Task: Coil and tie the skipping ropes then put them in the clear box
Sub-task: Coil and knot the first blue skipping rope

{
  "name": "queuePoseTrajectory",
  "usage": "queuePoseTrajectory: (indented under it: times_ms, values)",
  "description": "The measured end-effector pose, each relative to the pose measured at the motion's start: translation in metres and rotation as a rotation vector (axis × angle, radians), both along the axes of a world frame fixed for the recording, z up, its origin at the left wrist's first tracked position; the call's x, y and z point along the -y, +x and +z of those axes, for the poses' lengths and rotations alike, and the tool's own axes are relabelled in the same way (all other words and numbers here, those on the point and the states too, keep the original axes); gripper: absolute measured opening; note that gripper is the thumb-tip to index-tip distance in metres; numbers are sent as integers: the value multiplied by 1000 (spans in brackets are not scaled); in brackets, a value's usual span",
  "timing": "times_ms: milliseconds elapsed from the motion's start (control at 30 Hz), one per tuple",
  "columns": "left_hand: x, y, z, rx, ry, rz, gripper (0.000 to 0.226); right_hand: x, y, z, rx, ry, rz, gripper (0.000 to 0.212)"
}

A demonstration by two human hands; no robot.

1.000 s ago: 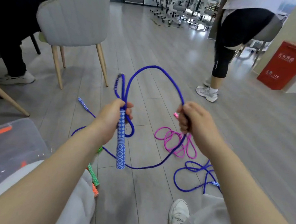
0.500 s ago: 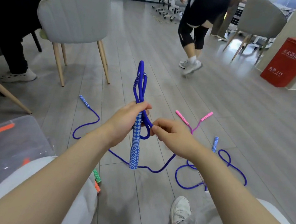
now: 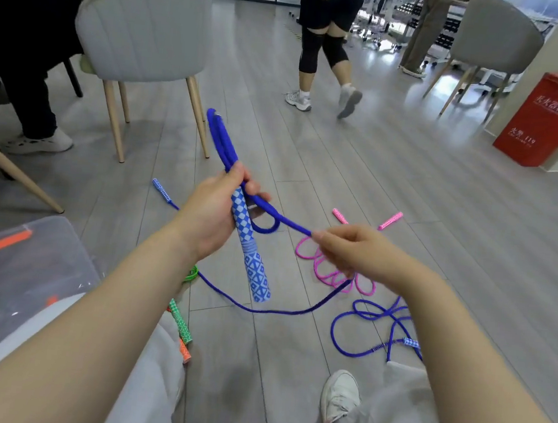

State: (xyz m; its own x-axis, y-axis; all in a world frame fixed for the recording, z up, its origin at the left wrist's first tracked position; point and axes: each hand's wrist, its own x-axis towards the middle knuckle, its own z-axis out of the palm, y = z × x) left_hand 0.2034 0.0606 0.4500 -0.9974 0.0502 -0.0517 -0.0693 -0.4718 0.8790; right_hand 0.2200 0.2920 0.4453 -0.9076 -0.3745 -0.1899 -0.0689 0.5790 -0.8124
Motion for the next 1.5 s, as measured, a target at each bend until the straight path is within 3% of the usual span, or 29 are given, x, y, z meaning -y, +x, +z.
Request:
queuePoseTrajectory:
  times_ms: [133,233,367,533,733,867,1200,1333,1500]
  values:
    - [27,-16,5,77,181,279,32,-39,-7,11,-52,-121,-125,49]
    - [53,-23,3,149,333,495,33,-66,-11,12,-59,-100,-184,50]
    - [59,-22,2,132,110,603,31,-79,-12,17,-102,-269,-321,29]
    - [25,-4,4,-11,-435,351,25,-39,-6,22,-179,-445,-297,28]
    - [-7,25,10,-42,-713,-50,28,12,2,17,-172,-404,-224,26]
    - [-17,32,12,-64,-672,-220,26,31,2,18,-229,-342,-290,25]
    - [-22,37,6,-8,-623,-493,29,32,-3,20,-162,-660,-494,28]
    - [-29,41,3,26,-520,-619,26,23,-7,18,-203,-618,-523,28]
    - [-31,39,4,38,-486,-621,18,12,-11,18,-207,-589,-591,30]
